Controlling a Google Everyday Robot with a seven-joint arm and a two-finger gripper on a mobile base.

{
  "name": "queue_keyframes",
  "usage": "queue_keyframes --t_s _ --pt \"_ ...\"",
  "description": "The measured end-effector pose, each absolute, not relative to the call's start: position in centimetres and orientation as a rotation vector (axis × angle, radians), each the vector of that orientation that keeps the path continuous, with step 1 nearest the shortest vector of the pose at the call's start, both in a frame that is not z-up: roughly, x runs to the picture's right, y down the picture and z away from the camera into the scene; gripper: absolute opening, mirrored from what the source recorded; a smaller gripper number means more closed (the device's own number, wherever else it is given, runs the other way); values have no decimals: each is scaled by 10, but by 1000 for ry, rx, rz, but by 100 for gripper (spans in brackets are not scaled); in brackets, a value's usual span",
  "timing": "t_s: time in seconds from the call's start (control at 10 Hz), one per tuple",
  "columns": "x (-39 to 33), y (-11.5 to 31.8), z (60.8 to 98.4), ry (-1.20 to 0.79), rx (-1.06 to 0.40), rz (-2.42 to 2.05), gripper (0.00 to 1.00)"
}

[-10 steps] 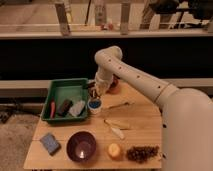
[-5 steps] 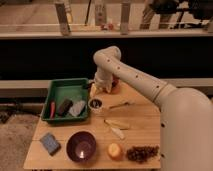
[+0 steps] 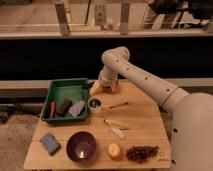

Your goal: Stack cups on top of each other

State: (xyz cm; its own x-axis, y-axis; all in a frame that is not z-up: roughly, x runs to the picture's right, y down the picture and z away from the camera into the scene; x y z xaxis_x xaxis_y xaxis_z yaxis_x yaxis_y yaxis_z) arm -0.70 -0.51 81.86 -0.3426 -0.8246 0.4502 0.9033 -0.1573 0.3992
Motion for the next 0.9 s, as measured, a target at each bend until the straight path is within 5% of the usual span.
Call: queue_keyframes --t_s 0.9 --pt "-9 -5 819 -732 -148 -1782 80"
